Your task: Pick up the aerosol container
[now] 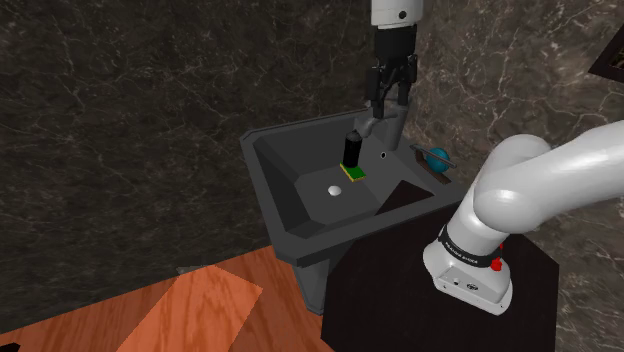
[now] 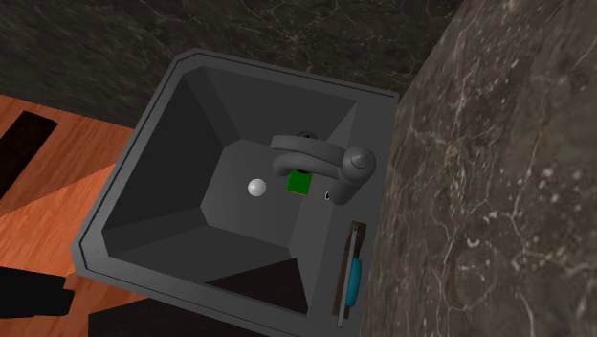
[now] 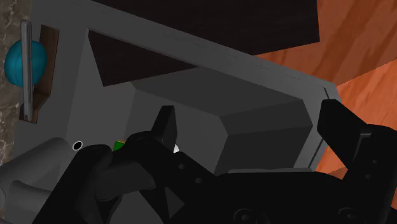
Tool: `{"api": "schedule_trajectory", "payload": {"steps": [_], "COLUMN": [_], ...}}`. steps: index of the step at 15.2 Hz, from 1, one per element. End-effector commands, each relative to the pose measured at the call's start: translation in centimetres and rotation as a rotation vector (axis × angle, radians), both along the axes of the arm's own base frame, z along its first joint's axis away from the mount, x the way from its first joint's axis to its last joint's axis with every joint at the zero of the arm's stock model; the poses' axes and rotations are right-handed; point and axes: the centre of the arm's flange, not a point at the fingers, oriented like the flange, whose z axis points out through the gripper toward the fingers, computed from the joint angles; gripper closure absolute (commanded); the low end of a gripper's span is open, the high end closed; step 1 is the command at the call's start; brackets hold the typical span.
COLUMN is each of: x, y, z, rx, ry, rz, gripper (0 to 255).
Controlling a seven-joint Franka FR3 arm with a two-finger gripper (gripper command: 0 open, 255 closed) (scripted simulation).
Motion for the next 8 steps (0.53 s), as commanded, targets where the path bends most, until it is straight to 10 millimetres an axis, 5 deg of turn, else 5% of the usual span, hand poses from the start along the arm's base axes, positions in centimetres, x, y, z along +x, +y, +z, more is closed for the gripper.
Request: {"api": "schedule_trajectory", "payload": {"steps": [1, 8], "x": [0.0, 7.3], "y": [0.0, -4.0], "z": [0.0, -4.7], "rx": [0.0, 0.019], "ry": [0.0, 0.013], "rz": [0.0, -0.207], "gripper": [0, 0]}}
